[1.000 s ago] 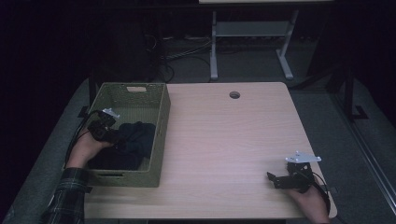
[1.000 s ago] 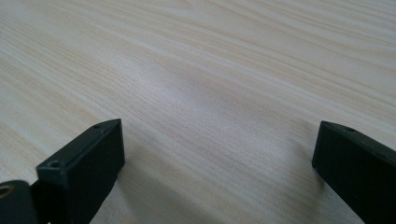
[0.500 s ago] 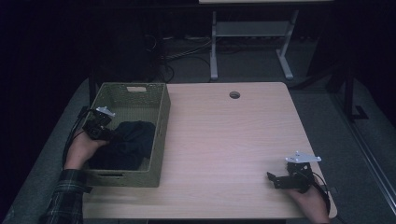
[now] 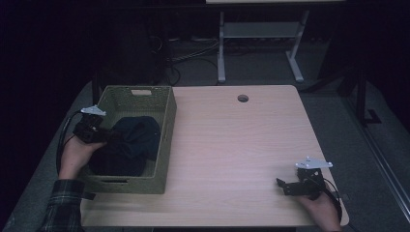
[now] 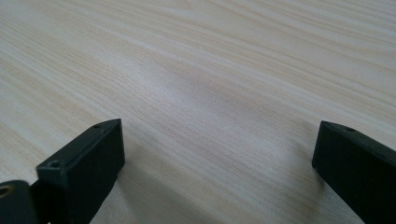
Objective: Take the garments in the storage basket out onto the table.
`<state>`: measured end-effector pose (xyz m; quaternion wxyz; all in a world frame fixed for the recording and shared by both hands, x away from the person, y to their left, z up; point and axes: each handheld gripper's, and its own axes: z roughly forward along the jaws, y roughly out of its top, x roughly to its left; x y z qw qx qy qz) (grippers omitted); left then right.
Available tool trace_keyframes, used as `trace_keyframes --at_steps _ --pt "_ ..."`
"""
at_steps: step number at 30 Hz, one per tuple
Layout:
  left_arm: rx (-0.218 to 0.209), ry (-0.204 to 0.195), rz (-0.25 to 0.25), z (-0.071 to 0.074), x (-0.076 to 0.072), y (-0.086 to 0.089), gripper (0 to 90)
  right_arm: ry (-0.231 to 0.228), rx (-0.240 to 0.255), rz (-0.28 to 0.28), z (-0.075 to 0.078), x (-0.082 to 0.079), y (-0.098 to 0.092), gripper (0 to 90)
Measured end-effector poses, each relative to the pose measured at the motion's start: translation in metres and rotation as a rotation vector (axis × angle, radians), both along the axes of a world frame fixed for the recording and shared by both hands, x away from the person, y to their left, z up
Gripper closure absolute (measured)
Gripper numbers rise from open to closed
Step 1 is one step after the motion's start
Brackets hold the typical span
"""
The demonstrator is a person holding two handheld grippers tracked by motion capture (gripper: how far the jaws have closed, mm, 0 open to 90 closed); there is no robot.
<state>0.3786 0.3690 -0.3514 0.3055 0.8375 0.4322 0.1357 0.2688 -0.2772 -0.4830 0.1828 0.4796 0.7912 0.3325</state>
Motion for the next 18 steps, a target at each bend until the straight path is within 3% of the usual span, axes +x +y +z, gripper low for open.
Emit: trace_keyframes --at_steps 18 --pt "-0.135 -0.115 0.042 0.019 -0.014 0.015 76.7 0.000 0.000 0.000 0.000 0.000 0.000 2.0"
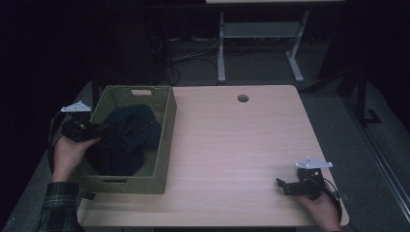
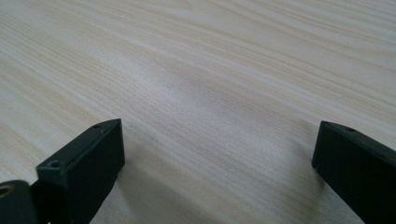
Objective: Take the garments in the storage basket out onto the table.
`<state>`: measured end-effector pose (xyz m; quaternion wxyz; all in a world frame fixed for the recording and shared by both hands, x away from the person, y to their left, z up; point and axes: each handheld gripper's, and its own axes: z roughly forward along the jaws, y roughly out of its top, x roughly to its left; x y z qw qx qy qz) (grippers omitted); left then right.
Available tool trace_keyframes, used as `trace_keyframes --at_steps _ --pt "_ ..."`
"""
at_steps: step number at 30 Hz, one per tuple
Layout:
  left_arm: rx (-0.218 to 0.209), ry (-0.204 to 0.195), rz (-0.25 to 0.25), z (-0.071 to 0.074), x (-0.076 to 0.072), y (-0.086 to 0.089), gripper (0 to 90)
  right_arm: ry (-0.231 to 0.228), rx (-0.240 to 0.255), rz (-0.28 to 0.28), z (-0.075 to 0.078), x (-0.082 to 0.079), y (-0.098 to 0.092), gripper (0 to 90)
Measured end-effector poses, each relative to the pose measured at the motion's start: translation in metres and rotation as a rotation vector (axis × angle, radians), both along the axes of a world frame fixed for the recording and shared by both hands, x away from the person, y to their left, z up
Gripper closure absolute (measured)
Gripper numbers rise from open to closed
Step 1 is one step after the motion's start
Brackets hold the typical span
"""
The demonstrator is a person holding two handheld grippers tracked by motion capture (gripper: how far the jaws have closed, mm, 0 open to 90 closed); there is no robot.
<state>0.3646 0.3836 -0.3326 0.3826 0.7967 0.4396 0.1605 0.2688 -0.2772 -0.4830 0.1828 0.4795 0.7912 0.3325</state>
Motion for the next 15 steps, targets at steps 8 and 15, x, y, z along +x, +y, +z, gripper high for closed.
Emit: trace_keyframes --at_steps 8,15 --pt "-0.033 -0.051 0.012 0.008 -0.004 0.001 76.7 0.000 0.000 0.000 0.000 0.000 0.000 2.0" --pt "-0.059 -0.115 0.023 0.020 -0.010 0.001 76.8 0.000 0.000 0.000 0.000 0.000 0.000 2.0"
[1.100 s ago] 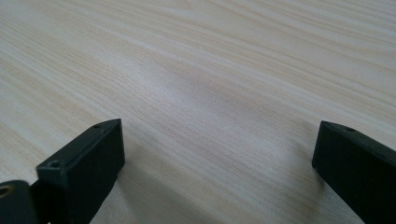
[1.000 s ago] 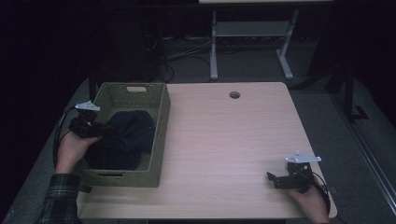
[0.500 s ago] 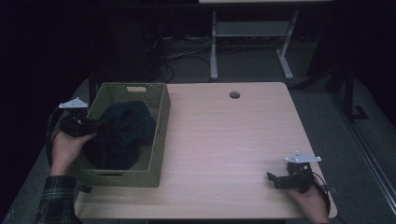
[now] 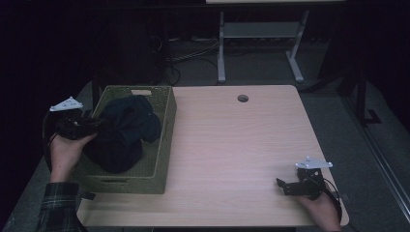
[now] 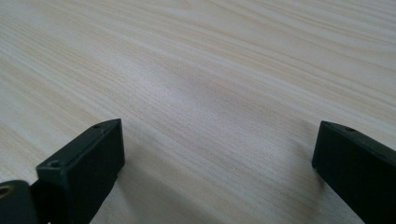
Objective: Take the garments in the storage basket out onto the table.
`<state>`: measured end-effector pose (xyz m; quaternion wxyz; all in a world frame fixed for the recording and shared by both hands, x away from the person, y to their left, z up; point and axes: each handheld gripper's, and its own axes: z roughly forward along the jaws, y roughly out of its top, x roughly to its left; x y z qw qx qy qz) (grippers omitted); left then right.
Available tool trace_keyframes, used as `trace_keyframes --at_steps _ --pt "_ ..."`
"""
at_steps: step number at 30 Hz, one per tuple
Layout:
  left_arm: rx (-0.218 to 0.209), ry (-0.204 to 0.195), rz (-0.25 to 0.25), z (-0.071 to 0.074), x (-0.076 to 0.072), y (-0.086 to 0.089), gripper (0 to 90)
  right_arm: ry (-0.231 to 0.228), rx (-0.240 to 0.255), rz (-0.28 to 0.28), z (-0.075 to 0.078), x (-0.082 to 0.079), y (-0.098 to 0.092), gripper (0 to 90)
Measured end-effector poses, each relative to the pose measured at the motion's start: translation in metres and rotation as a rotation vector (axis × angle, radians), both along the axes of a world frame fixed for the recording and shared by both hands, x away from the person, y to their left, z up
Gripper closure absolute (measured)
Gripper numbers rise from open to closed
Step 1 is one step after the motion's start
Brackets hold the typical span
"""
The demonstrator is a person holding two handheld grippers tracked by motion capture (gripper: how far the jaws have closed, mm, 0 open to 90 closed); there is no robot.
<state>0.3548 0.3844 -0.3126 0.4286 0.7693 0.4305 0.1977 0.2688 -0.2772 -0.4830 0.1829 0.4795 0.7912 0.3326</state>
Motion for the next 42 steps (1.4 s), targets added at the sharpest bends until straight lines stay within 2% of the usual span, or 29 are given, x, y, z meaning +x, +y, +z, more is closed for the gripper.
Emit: trace_keyframes --at_steps 7,12,23,37,42 --pt "-0.025 -0.028 -0.003 0.007 -0.002 -0.002 76.8 0.001 0.001 0.001 0.000 0.000 0.000 2.0" --pt "-0.083 -0.061 -0.015 0.015 -0.005 -0.004 76.9 0.000 0.001 0.001 0.000 0.000 0.000 2.0" --pt "-0.117 -0.113 -0.055 0.032 -0.010 -0.017 77.0 0.001 0.001 0.001 0.000 0.000 0.000 2.0" --pt "-0.159 -0.148 -0.121 0.047 -0.010 -0.041 77.0 0.001 0.001 0.001 0.000 0.000 0.000 2.0" --pt "-0.176 -0.164 -0.149 0.057 -0.009 -0.050 77.0 0.001 0.002 0.000 0.000 0.000 0.000 2.0"
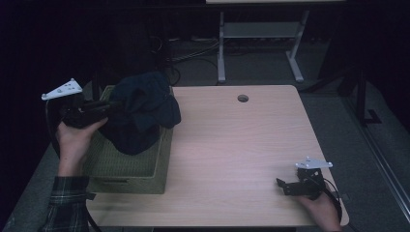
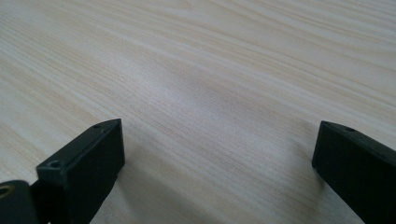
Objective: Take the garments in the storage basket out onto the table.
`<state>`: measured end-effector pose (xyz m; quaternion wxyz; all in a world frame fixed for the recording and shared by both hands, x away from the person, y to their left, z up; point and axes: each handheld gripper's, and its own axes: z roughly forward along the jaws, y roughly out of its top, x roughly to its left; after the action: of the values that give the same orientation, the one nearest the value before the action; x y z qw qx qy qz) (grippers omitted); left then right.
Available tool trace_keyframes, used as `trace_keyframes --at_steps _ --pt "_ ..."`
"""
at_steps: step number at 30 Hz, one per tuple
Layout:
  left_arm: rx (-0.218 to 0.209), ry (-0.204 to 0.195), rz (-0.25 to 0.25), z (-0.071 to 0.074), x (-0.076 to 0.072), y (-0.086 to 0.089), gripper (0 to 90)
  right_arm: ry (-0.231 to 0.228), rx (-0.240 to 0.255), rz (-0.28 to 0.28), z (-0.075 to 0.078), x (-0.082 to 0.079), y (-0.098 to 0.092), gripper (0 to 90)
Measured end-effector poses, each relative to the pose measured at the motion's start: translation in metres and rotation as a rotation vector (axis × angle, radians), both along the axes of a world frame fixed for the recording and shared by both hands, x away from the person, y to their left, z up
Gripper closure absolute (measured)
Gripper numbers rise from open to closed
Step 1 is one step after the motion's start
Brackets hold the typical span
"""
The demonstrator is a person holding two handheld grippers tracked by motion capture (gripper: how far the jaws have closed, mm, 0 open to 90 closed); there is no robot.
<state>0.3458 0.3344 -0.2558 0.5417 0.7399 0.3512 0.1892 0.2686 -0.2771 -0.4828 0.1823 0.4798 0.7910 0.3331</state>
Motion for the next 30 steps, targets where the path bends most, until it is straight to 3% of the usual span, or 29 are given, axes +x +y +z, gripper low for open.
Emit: trace_keyframes --at_steps 16,30 --pt "-0.010 -0.057 -0.083 0.034 -0.002 -0.032 77.0 -0.001 0.000 0.000 0.000 0.000 0.000 2.0" --pt "-0.038 -0.077 -0.162 0.043 0.004 -0.068 77.0 0.000 0.000 0.000 0.000 0.000 0.000 2.0"
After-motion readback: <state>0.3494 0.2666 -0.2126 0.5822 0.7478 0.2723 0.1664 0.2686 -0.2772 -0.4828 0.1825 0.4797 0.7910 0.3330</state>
